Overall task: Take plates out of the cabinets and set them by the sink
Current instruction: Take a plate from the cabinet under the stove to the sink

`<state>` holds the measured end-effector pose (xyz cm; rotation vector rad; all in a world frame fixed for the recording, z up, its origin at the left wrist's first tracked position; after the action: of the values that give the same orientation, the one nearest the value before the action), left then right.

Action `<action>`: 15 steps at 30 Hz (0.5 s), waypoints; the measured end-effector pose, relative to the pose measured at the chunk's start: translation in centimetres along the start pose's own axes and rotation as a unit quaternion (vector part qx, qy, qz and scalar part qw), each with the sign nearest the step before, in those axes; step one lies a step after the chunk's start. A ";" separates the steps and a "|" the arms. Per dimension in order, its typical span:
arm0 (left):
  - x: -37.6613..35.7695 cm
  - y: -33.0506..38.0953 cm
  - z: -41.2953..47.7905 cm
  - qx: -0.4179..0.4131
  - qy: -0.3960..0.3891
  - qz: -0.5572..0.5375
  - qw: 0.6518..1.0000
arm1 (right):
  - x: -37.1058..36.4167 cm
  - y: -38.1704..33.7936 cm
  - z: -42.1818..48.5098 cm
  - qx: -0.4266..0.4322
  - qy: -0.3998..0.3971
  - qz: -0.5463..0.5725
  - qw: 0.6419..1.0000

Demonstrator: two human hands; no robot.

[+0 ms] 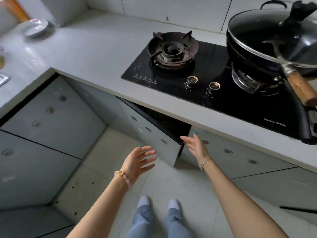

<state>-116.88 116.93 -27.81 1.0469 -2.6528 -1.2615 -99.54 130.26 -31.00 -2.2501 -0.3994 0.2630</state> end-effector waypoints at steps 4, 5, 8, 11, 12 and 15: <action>0.9 0.0 -0.9 -0.022 0.018 0.000 1.000 | -0.9 0.1 -0.7 0.011 -0.032 -0.040 0.999; 1.1 0.1 -1.1 -0.027 0.022 0.001 0.999 | -1.3 0.3 -1.0 0.010 -0.039 -0.045 0.998; 2.3 0.2 -1.4 -0.039 0.037 0.003 0.999 | -3.1 1.5 -1.8 -0.011 -0.064 -0.048 0.997; 4.5 0.2 -1.9 -0.038 0.061 -0.020 0.997 | -5.7 3.2 -2.9 -0.044 -0.107 -0.076 0.990; 5.3 0.2 -2.1 -0.039 0.067 -0.028 0.997 | -6.7 3.8 -3.3 -0.052 -0.122 -0.087 0.987; 8.0 0.1 -2.6 -0.052 0.106 -0.020 0.993 | -9.9 5.6 -4.7 -0.074 -0.159 -0.110 0.978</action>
<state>-122.39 110.60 -28.00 1.1545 -2.3952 -1.2045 -106.11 119.92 -31.68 -2.2857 -0.8573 0.4922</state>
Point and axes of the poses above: each hand's wrist, its own z-axis towards the middle knuckle, its own x-axis out of the back of the hand, y = z × x, the point moved 7 cm from there along z, towards the middle knuckle, and after that the axes turned 5 degrees about -x, right-handed, at the moved point
